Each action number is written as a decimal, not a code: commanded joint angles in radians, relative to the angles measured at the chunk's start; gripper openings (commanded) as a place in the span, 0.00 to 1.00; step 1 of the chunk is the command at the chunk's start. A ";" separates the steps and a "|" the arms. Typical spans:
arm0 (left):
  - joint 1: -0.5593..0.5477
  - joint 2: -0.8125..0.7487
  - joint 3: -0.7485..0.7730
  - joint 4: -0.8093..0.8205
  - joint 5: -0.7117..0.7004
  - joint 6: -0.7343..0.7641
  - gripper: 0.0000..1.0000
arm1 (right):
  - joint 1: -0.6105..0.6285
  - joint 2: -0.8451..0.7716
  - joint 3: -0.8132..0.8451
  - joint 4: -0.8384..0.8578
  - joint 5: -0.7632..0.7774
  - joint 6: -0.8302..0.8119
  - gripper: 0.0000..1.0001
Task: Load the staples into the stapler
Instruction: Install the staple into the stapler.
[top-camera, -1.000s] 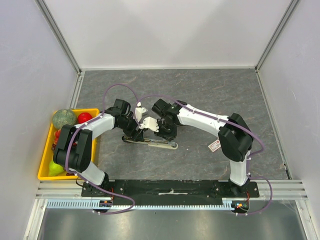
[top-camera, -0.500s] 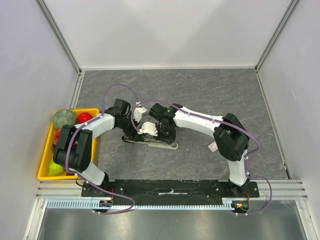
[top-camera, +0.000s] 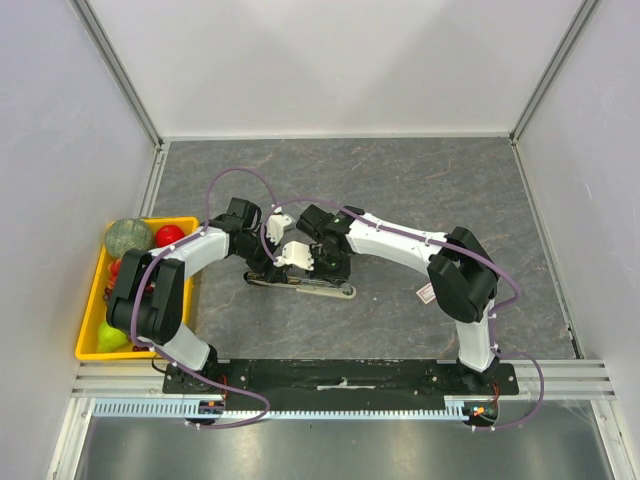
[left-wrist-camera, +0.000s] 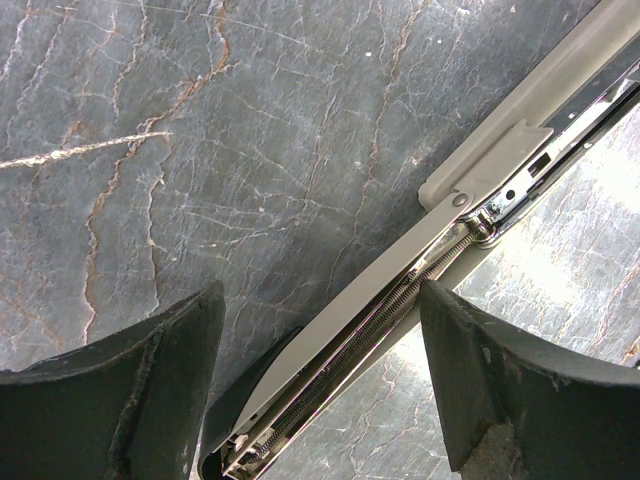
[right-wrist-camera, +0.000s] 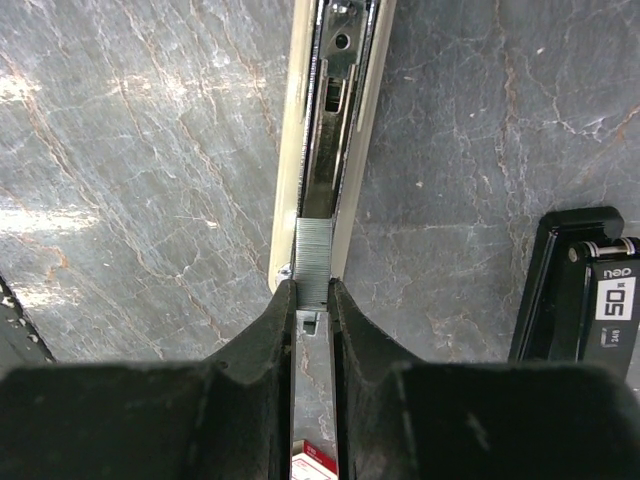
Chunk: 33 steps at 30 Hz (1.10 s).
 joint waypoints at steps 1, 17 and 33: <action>-0.003 -0.002 -0.022 0.020 -0.068 0.008 0.84 | 0.001 -0.007 0.041 0.010 0.033 0.010 0.17; -0.003 0.001 -0.022 0.020 -0.065 0.008 0.84 | 0.001 0.019 0.035 -0.002 0.013 0.007 0.16; -0.002 0.002 -0.020 0.020 -0.067 0.010 0.84 | 0.007 0.045 0.034 -0.015 0.010 0.015 0.16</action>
